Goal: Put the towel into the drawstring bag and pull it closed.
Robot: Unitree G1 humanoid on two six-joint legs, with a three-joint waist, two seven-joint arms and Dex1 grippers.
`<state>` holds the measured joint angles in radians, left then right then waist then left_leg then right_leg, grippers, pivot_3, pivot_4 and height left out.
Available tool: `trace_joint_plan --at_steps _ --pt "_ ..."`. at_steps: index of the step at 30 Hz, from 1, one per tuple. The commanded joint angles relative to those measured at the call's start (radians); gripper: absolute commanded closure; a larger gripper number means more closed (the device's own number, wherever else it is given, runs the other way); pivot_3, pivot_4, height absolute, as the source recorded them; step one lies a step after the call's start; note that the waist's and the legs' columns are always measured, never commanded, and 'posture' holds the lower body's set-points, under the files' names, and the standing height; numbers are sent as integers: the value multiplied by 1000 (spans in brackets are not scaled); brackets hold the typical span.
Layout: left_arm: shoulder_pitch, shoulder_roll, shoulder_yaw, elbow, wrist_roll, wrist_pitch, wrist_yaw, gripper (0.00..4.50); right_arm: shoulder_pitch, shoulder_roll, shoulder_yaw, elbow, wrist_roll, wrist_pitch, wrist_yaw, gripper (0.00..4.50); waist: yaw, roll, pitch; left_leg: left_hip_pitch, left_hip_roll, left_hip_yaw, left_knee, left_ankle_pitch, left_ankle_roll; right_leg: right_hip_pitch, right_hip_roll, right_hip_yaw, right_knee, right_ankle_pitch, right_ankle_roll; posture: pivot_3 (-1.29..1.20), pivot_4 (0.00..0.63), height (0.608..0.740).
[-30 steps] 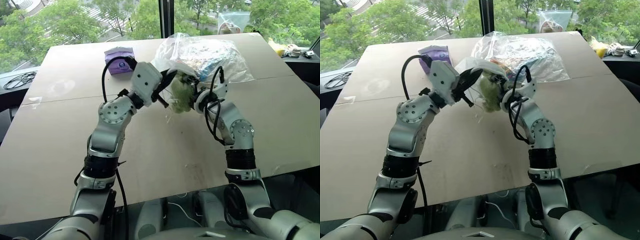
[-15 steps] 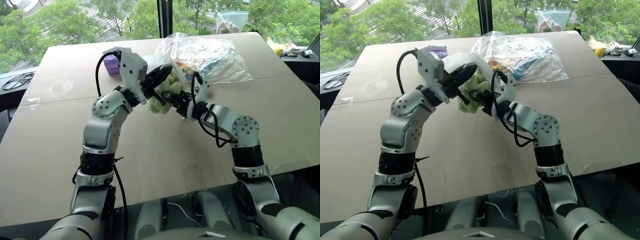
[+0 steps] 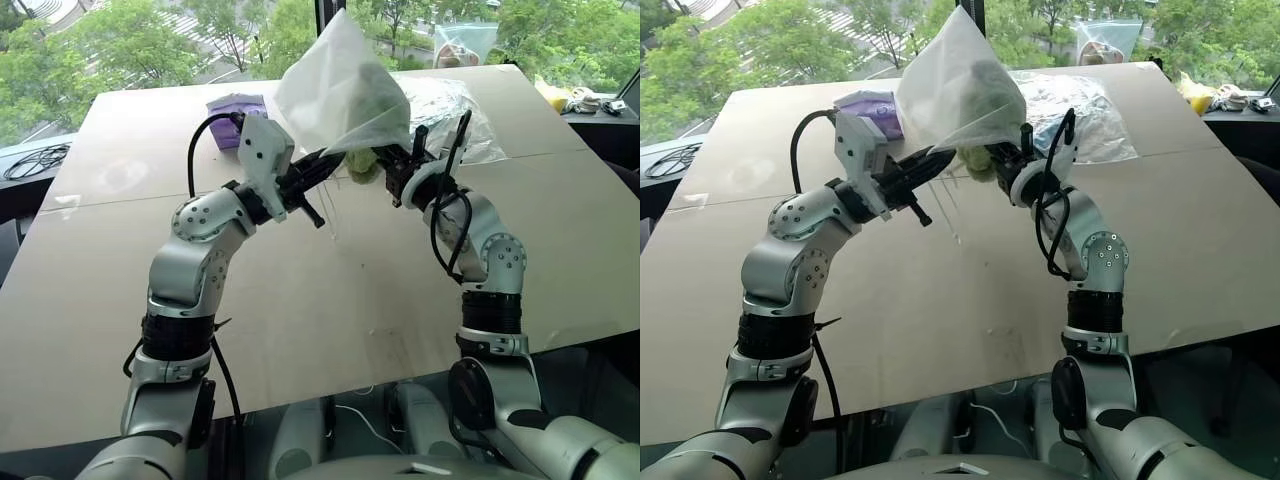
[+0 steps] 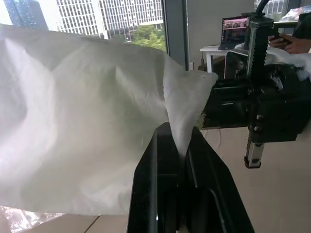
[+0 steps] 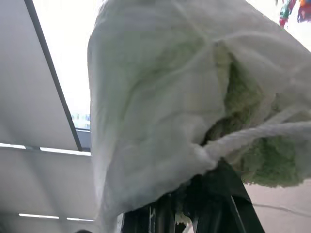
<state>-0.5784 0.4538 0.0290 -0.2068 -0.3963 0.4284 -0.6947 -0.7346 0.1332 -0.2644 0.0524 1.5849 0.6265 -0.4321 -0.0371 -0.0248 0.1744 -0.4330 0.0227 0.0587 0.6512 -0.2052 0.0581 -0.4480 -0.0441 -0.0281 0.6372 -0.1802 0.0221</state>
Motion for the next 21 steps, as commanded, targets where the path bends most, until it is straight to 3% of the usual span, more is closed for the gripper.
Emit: trace_joint_plan --at_steps 1,13,17,21 --pt "-7 13 6 -32 -16 6 -10 4500 -53 90 -19 -46 61 -60 32 4401 -2 0 0 0 0 0 0 0 0 0 0 0 0 0 0 0 150 740" --pt "17 18 -55 -80 -67 84 -80 4500 -102 233 -11 -51 377 -292 -102 4401 -2 0 0 0 0 0 0 0 0 0 0 2 0 0 0 0 150 740" --pt "20 9 -62 -96 -87 100 -95 4500 -122 207 34 -48 387 -328 -106 4401 -2 0 0 0 0 0 0 0 0 0 0 3 0 0 0 0 150 740" --pt "12 -1 -32 -125 -163 124 -101 4500 -60 75 149 -29 241 -230 -75 4401 -3 0 0 0 0 0 0 0 0 0 0 4 0 0 0 0 150 740"
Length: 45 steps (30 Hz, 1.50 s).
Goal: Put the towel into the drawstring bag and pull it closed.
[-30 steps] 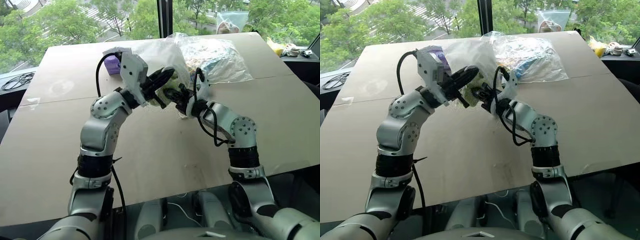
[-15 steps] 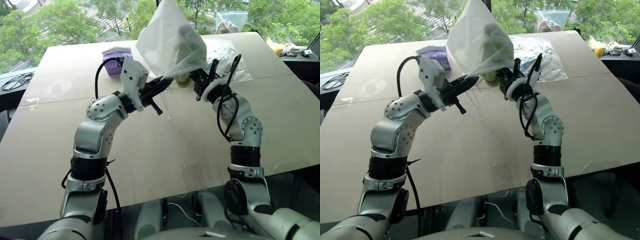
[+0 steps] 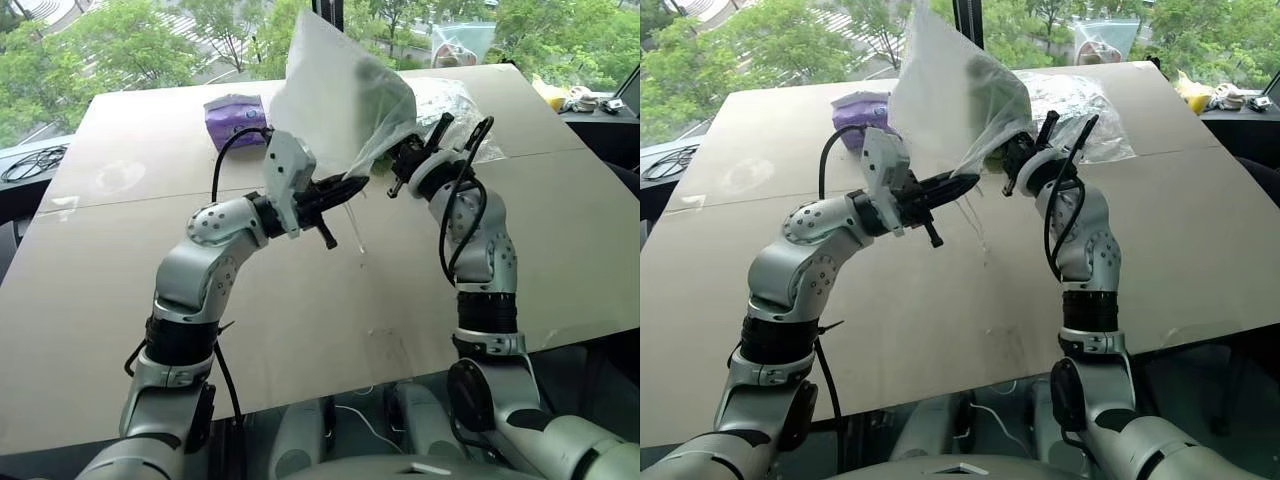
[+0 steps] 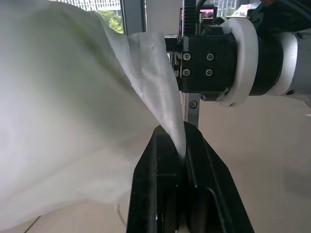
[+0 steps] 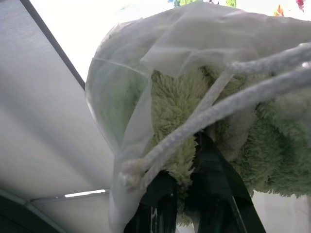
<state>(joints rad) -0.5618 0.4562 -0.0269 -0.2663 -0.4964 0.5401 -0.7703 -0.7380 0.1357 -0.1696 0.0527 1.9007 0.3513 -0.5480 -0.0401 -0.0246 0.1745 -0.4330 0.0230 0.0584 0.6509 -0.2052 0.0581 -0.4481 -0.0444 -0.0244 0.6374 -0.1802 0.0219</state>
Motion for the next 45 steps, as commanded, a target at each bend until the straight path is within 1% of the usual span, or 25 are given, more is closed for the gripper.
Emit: trace_joint_plan --at_steps 1,4,6,10,15,16,19,21,22,23,26,29,31,37,40,43,45 --pt "-13 -3 47 -68 -97 26 -27 4500 -43 41 73 -28 -105 76 57 4401 0 0 0 0 0 0 0 0 0 0 0 0 0 0 0 0 150 740" --pt "-40 14 117 -72 -196 73 -36 4500 -10 -55 131 -28 -210 193 92 4401 1 0 0 0 0 0 0 0 0 0 0 0 0 0 0 0 150 740" --pt "-52 23 147 -67 -235 95 -35 4500 -1 -87 150 -28 -255 252 118 4401 4 0 0 0 0 0 0 0 0 0 0 -1 0 0 0 0 150 740" --pt "-79 35 207 -33 -299 124 -15 4500 10 -113 156 -37 -286 339 163 4401 4 0 0 0 -1 0 1 0 0 0 -1 -1 0 -2 -4 0 150 740" --pt "-88 42 262 -1 -354 152 9 4500 14 -128 144 -77 -304 412 234 4401 4 0 0 0 0 0 1 0 0 0 0 -2 0 0 0 0 150 740" --pt "-82 48 262 8 -344 148 8 4500 18 -137 146 -88 -312 428 259 4081 4 0 0 0 0 0 1 0 0 0 0 -2 0 0 0 0 150 740" --pt "-71 50 270 32 -345 144 13 4500 33 -165 146 -118 -346 458 303 2922 4 0 0 0 -1 0 1 0 0 0 0 -3 0 0 0 0 150 740" --pt "-70 50 273 42 -348 142 16 4500 40 -175 131 -115 -366 460 309 1978 4 0 0 0 0 0 1 0 0 0 0 -3 0 0 0 0 150 740" --pt "-69 50 273 44 -347 141 17 4500 43 -180 122 -112 -370 462 312 1389 4 0 0 0 -1 0 1 0 0 0 0 -3 0 0 0 0 150 740" --pt "-70 46 279 50 -351 141 24 4500 49 -193 110 -111 -375 466 322 1032 5 0 0 0 -1 0 1 0 0 0 0 -3 0 0 0 0 150 740" --pt "-73 34 295 61 -365 140 43 4500 63 -241 88 -124 -396 487 369 1032 7 0 0 0 -1 0 1 0 0 0 0 -3 0 0 0 0 150 740" --pt "-69 26 302 70 -371 139 56 4500 82 -324 102 -157 -469 518 475 1032 9 0 0 0 -1 1 1 0 0 0 0 -3 0 0 0 0 150 740" --pt "-66 22 302 69 -375 137 66 4500 116 -400 126 -190 -545 531 585 1032 9 0 0 0 -1 1 1 0 0 0 0 -3 -1 0 0 0 150 740" --pt "-61 10 305 63 -394 139 89 4500 176 -540 181 -271 -699 550 836 1032 10 0 0 0 0 1 0 0 0 0 0 -3 -2 0 0 0 150 740" --pt "-60 7 300 59 -396 139 93 4500 188 -582 227 -303 -795 535 921 1032 11 -1 0 1 0 1 0 0 0 0 1 -3 -1 0 0 0 150 740" --pt "-62 5 297 57 -400 142 96 4500 181 -608 304 -314 -948 485 982 1032 13 -1 0 1 0 1 1 0 0 0 1 -3 -1 -2 -3 0 150 740" --pt "-62 5 296 54 -403 145 97 4500 175 -611 341 -318 -1023 459 1015 1032 15 -1 0 1 0 1 1 0 0 0 1 -3 -1 -2 -3 0 150 740"
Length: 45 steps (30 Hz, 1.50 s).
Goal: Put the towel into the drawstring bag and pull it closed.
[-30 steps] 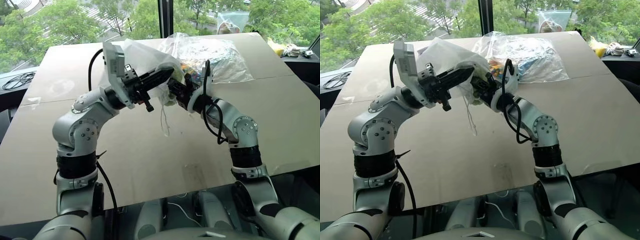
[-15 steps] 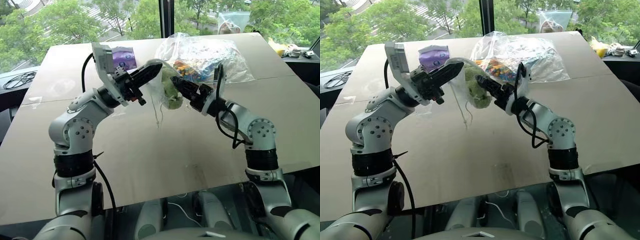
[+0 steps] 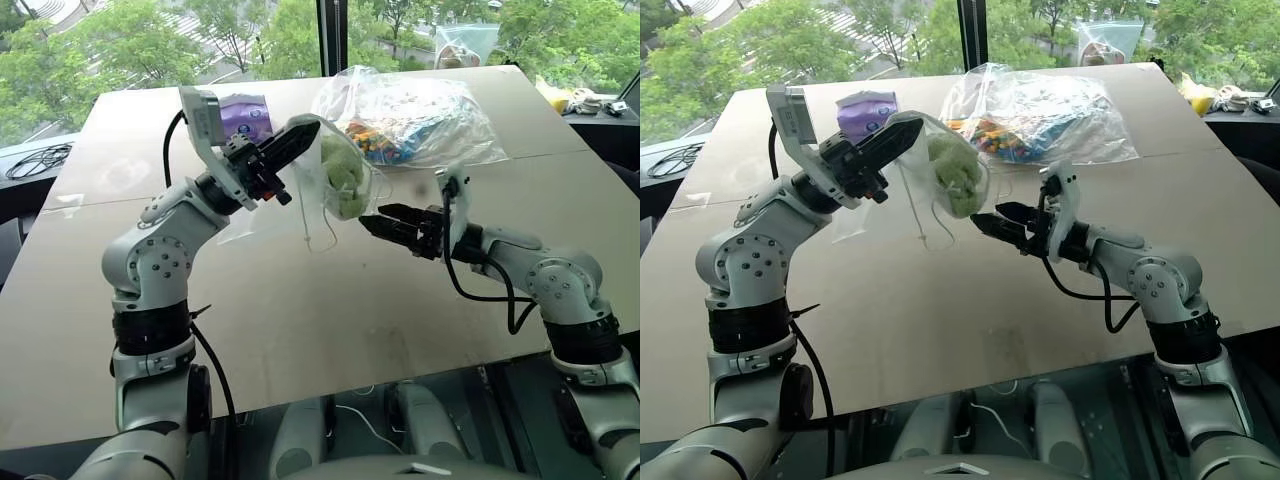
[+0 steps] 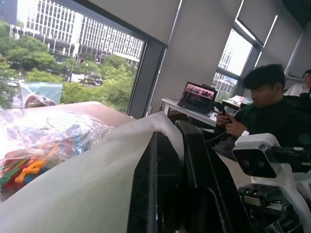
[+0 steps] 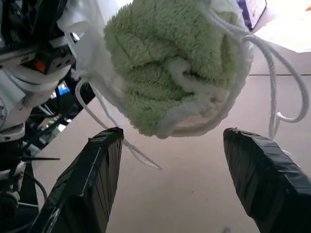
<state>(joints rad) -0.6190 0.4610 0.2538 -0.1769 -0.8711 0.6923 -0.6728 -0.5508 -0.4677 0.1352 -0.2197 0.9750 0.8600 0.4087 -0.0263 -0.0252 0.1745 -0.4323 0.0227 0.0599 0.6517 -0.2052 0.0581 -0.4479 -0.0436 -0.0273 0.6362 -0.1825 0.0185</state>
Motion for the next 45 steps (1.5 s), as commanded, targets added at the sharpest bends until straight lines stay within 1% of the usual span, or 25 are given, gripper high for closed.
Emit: trace_joint_plan --at_steps 1,4,7,10,15,16,17,19,20,22,24,25,28,30,40,43,45 --pt "-5 0 14 -37 -30 -7 0 4500 -18 -1 46 -41 -124 -60 66 1032 4 0 0 0 0 0 0 0 0 0 0 0 0 0 0 0 150 740" --pt "-4 0 12 -41 -36 -4 1 4500 -41 40 55 -11 -191 -84 68 1032 11 0 0 0 0 0 0 0 0 0 0 0 0 0 0 0 150 740" --pt "0 2 6 -48 -39 -3 1 4500 -55 89 35 13 -230 -98 60 1032 14 0 0 0 0 0 0 0 0 0 0 0 0 0 1 0 150 740" --pt "5 5 2 -55 -40 -2 0 4500 -62 127 -2 14 -226 -92 65 1032 15 0 0 0 0 0 0 0 0 0 0 0 0 0 0 0 150 740" --pt "16 9 -3 -56 -38 -7 -4 4500 -66 152 -49 -8 -193 -65 72 1032 16 0 0 0 0 0 0 0 0 0 -1 0 0 0 0 0 150 740" --pt "18 9 -6 -56 -35 -8 -5 4500 -68 157 -59 -12 -187 -59 71 1252 16 0 0 0 0 0 0 0 0 0 -1 0 0 0 0 0 150 740" --pt "19 9 -8 -56 -33 -9 -6 4500 -70 160 -66 -14 -183 -54 70 1252 16 0 0 0 0 0 0 0 0 0 -1 0 0 0 0 0 150 740" --pt "18 8 -12 -55 -32 -10 -7 4500 -71 164 -70 -18 -190 -45 72 2186 15 0 0 0 0 0 0 0 0 0 -1 0 0 0 0 0 150 740" --pt "17 8 -15 -55 -31 -10 -7 4500 -71 165 -70 -20 -194 -41 72 2432 15 0 0 0 0 0 0 0 0 0 -1 0 0 0 0 0 150 740" --pt "15 8 -18 -53 -31 -12 -7 4500 -69 165 -69 -26 -197 -33 74 3400 15 0 0 0 0 0 0 0 0 0 -1 0 1 0 0 0 150 740" --pt "15 12 -22 -50 -27 -14 -12 4500 -69 158 -65 -29 -203 -17 71 4263 15 0 0 0 0 0 0 0 0 0 -1 0 1 0 0 0 150 740" --pt "16 15 -24 -49 -24 -15 -14 4500 -69 152 -63 -32 -206 -10 72 4469 15 0 0 0 0 0 0 0 0 0 -1 0 1 0 0 0 150 740" --pt "19 22 -27 -48 -17 -17 -19 4500 -69 135 -70 -54 -193 8 97 4469 15 0 0 0 0 0 0 0 0 0 -1 0 1 0 0 0 150 740" --pt "22 24 -33 -54 -16 -16 -29 4500 -81 146 -83 -60 -175 19 91 4469 15 0 0 0 0 0 0 0 0 0 -1 0 0 0 0 0 150 740" --pt "33 31 -115 -128 -42 25 -104 4500 -185 293 -121 37 -162 -4 63 4469 14 0 0 0 0 0 0 0 0 0 -1 0 1 0 0 0 150 740" --pt "32 21 -127 -148 -53 31 -105 4500 -197 328 -91 84 -202 -14 69 4469 13 0 0 0 0 0 0 0 0 0 -1 0 1 0 0 0 150 740" --pt "31 16 -129 -157 -61 33 -100 4500 -208 357 -82 137 -253 -22 17 4469 13 0 0 0 0 0 0 0 0 0 -1 0 1 0 0 0 150 740"
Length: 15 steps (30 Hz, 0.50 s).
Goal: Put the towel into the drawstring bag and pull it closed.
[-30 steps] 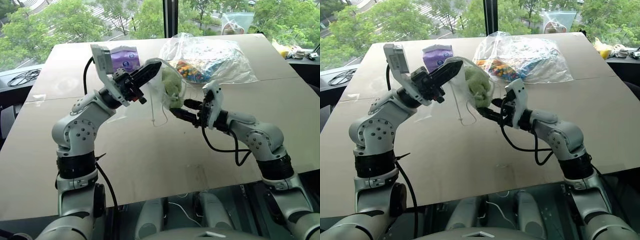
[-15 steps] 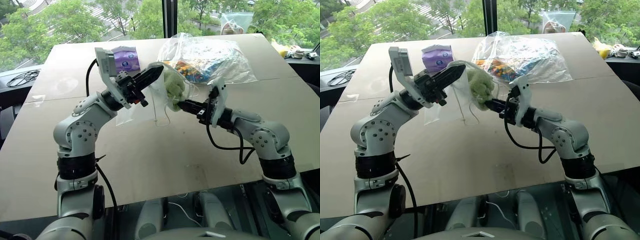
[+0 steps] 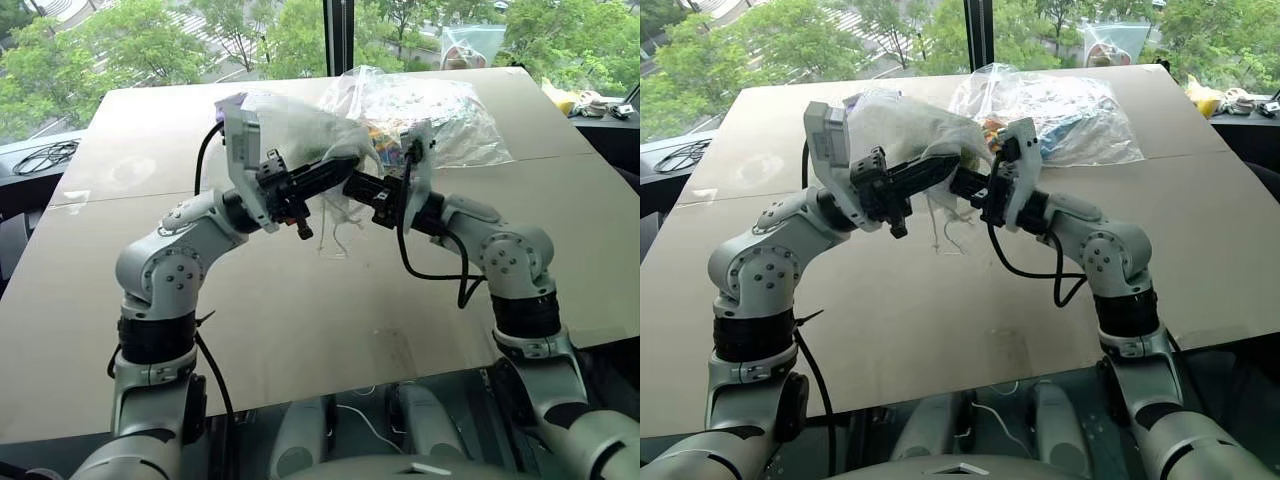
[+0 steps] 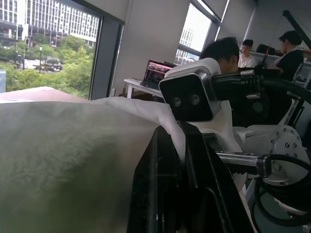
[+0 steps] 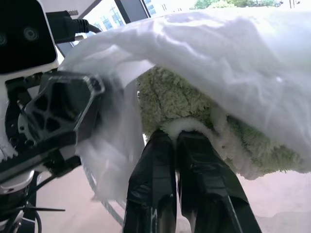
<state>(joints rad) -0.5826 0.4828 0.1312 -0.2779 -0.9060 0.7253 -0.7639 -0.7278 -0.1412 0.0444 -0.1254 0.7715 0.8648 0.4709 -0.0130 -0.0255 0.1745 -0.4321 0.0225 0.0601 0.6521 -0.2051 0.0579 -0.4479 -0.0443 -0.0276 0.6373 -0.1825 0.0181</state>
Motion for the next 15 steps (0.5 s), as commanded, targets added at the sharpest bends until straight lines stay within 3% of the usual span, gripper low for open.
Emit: trace_joint_plan --at_steps 1,7,10,13,15 --pt "-5 -9 -5 -60 -32 2 -7 4500 -38 50 1 70 -72 -36 -82 4469 0 0 0 0 0 0 0 0 0 0 0 0 0 0 0 0 150 740" --pt "12 25 -4 -26 45 -40 -21 4500 -23 111 -63 30 -46 -53 -118 4469 -1 0 0 0 0 0 0 0 0 0 0 0 1 0 0 0 150 740" --pt "-1 55 -25 27 144 -101 -30 4500 24 63 -52 -56 -5 -2 -69 3432 2 0 0 -1 0 0 0 0 0 0 0 -1 0 0 0 0 150 740" --pt "-14 79 -68 89 265 -190 -54 4500 49 16 -90 -102 26 36 -75 1943 2 0 0 0 -1 0 0 0 0 0 -1 0 0 0 0 0 150 740" --pt "-24 72 -83 125 317 -241 -53 4500 71 -30 -108 -139 69 73 -44 1943 2 0 0 0 -1 0 0 0 0 0 -1 -1 0 0 0 0 150 740"
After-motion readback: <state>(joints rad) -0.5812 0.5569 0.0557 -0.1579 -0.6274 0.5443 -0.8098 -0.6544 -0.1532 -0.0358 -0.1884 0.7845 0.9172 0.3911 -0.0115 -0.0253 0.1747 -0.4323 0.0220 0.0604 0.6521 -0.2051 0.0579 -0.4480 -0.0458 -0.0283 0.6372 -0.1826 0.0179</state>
